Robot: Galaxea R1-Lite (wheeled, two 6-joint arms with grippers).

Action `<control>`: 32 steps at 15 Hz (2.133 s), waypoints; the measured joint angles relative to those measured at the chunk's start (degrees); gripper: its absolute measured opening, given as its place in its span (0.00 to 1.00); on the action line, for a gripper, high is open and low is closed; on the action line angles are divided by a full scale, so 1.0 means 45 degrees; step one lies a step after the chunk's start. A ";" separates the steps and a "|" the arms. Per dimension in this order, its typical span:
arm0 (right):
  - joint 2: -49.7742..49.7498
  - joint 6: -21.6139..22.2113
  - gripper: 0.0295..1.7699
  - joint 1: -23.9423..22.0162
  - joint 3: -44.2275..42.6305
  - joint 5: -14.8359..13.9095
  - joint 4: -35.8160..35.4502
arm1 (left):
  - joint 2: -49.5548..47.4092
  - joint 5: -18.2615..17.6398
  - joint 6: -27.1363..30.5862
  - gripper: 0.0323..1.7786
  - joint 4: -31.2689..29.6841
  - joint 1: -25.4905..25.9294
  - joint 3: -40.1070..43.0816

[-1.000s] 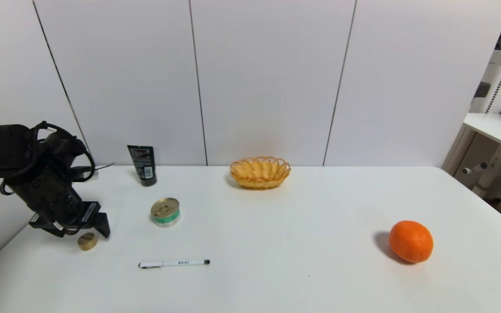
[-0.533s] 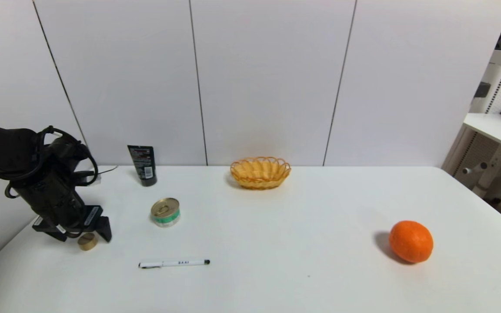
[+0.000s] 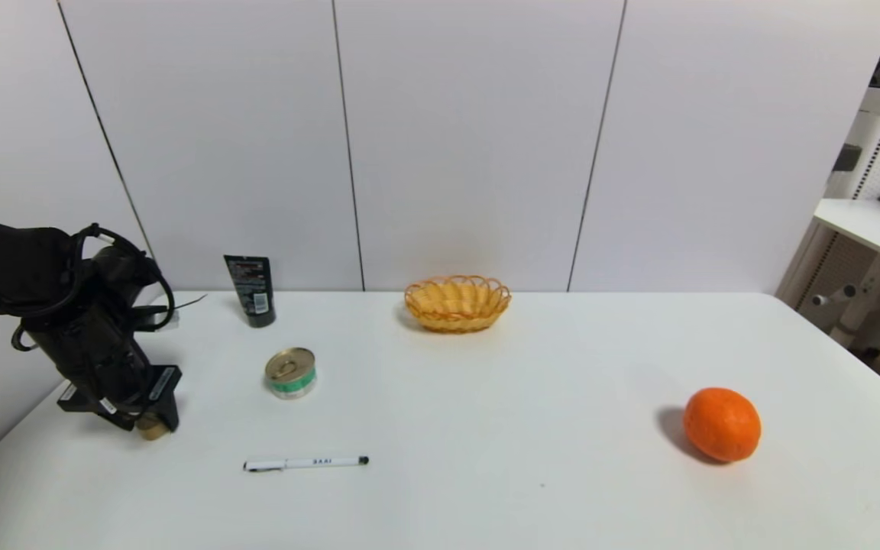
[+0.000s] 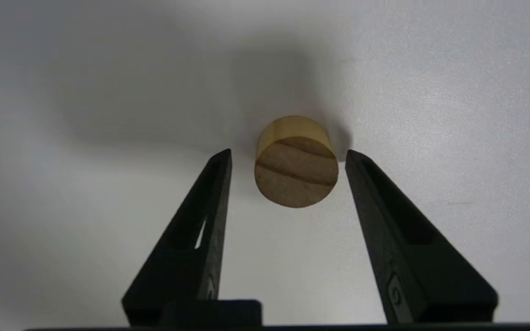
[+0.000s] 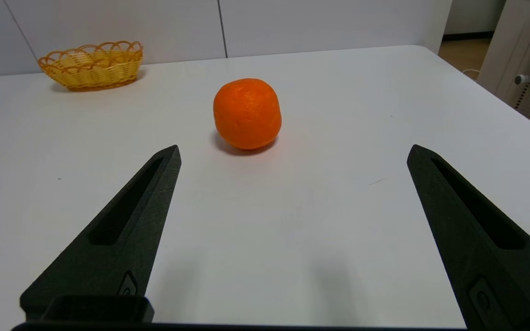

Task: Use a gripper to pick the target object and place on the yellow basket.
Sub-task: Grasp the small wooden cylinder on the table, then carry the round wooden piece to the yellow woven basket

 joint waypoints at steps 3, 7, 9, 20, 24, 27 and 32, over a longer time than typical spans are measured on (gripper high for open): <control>0.0000 0.0000 0.96 -0.0005 0.0000 0.0008 0.0000 | 0.0116 0.0000 0.0000 0.27 -0.0043 0.0011 -0.0125; 0.0000 -0.0005 0.96 -0.0005 0.0000 0.0008 0.0000 | 0.0149 0.0054 -0.0038 0.27 -0.0054 0.0014 -0.0135; 0.0000 -0.0005 0.96 -0.0005 0.0000 0.0008 0.0000 | -0.0011 0.0068 -0.0003 0.27 -0.0057 0.0035 -0.0442; 0.0000 -0.0005 0.96 -0.0005 0.0000 0.0008 0.0000 | -0.0894 -0.3703 0.4795 0.27 -0.5610 -0.2300 -0.5134; 0.0000 -0.0005 0.96 0.0000 0.0000 0.0008 0.0000 | -0.0005 -0.4817 0.4703 0.27 -0.7732 -0.4879 -0.5264; 0.0000 0.0000 0.96 0.0000 0.0000 0.0008 0.0003 | 0.1081 -0.4868 0.3963 0.27 -0.9571 -0.6507 -0.5307; 0.0000 0.0000 0.96 -0.0005 0.0000 0.0005 0.0000 | 0.3354 -0.4855 0.3351 0.27 -1.0974 -0.7569 -0.5930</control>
